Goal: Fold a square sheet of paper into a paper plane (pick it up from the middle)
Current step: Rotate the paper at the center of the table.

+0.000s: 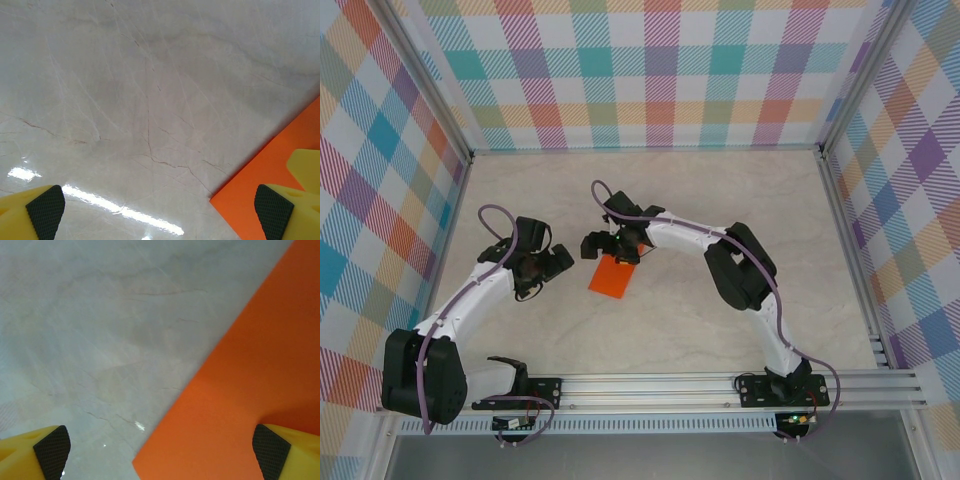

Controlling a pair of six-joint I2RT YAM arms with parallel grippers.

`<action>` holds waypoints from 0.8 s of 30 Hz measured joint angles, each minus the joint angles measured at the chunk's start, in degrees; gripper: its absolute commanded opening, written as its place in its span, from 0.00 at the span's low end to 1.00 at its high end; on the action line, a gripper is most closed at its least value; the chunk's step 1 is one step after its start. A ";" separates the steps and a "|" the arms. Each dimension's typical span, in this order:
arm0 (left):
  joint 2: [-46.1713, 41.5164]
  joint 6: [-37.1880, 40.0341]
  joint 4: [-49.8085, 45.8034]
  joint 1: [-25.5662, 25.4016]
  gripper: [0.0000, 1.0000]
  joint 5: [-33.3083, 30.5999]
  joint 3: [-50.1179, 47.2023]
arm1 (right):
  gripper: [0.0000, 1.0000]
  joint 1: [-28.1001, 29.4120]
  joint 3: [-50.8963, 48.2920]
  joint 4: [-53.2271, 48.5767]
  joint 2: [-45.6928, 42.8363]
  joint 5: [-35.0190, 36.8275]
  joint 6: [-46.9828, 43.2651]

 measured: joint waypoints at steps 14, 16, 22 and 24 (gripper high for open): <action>0.00 1.70 1.84 0.02 1.00 5.29 0.00 | 0.99 -0.48 -10.36 -4.72 -6.75 -1.42 -22.12; 0.00 2.10 2.51 0.02 1.00 6.95 0.00 | 0.99 -0.74 -13.68 -6.29 -9.33 -1.64 -24.92; 0.13 3.23 6.05 -0.04 0.96 13.42 -0.02 | 0.99 -1.97 -19.06 -8.83 -15.06 -2.08 -26.40; 0.52 3.50 7.26 -0.57 0.95 15.37 -0.02 | 0.99 -2.38 -21.49 -7.67 -19.02 -1.53 -23.58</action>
